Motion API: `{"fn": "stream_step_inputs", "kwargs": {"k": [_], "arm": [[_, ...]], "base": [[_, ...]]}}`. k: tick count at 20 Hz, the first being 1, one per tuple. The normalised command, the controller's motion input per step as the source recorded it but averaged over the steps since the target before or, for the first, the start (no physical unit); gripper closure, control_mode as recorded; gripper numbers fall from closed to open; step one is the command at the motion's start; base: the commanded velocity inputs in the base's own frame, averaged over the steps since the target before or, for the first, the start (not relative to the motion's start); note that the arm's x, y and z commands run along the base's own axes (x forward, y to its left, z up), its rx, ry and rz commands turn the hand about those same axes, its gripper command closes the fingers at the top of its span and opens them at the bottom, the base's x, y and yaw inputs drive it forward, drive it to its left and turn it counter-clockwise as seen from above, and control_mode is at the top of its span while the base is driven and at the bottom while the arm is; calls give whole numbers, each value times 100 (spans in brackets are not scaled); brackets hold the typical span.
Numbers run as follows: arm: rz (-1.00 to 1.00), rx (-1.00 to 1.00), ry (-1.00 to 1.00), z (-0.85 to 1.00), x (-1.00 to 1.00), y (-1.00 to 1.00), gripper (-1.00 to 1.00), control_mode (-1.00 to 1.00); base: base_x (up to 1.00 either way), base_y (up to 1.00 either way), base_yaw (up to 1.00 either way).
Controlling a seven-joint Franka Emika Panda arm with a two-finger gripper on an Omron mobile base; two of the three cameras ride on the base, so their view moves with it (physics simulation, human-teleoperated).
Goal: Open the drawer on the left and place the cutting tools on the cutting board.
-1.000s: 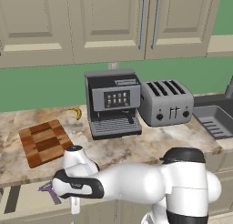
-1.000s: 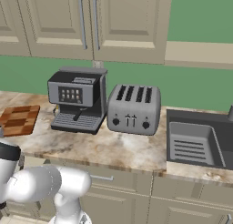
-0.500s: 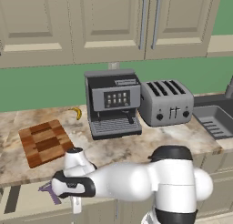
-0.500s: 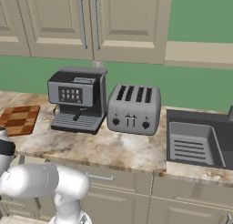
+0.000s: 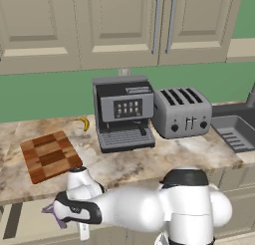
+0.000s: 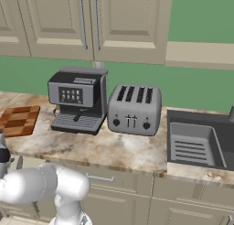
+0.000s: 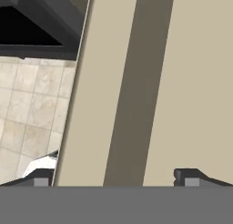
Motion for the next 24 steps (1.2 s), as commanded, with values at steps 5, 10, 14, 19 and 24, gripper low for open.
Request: {"fn": "stream_step_inputs", "kwargs": {"k": [5,10,14,19,24], "arm": [[0,0,0,-22,-99,4,-100,-100],[0,0,1,-22,-97,0,-100,-100],[0,0,6,-20,-82,0,-100,-100],[0,0,6,-19,-73,0,-100,-100],[0,0,10,-12,-54,0,-100,-100]], "base": [[0,0,0],[0,0,0],[0,0,0],[0,0,0],[0,0,0]]}}
